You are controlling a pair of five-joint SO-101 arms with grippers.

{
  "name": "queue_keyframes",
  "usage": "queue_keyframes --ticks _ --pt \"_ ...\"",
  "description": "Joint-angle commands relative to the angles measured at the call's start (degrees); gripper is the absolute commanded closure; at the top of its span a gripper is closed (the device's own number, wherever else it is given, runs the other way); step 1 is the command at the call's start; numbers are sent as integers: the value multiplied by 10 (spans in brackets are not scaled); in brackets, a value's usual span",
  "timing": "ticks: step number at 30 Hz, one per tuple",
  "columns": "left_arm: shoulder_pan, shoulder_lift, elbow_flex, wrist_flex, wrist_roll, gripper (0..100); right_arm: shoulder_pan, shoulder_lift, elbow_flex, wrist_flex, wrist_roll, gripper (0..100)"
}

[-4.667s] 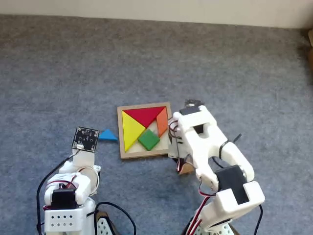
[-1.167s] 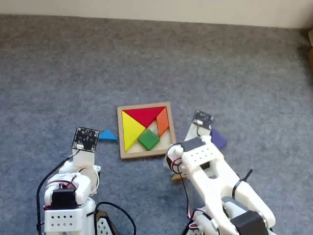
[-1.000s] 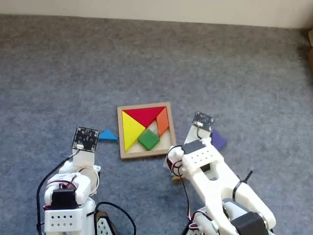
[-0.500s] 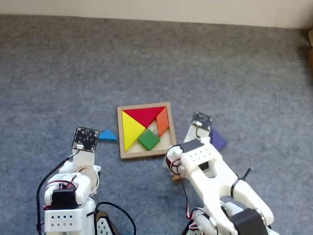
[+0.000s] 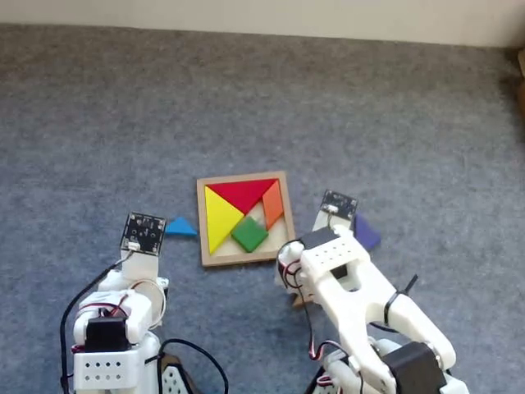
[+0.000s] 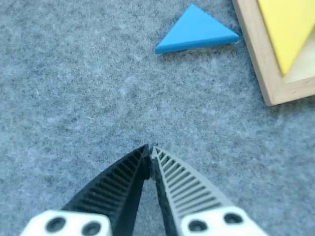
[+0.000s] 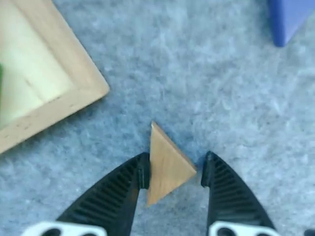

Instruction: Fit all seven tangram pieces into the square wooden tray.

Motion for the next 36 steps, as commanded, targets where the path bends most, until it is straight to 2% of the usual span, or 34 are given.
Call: queue_keyframes --ticks 1,7,13,20,27,31,36 --pt "-6 -23 12 2 5 964 -25 7 -15 12 -5 814" --pt "-6 -23 12 2 5 964 -22 12 -17 12 -4 818" --pt "-6 -23 12 2 5 964 -13 12 -17 -15 -2 924" --pt "-6 -23 12 2 5 964 10 7 -16 -25 4 925" --pt "-6 -23 12 2 5 964 58 0 -21 -25 95 928" --pt "-6 -23 12 2 5 964 84 -51 -32 -25 164 928" --pt "-6 -23 12 2 5 964 86 -131 -32 -25 205 928"
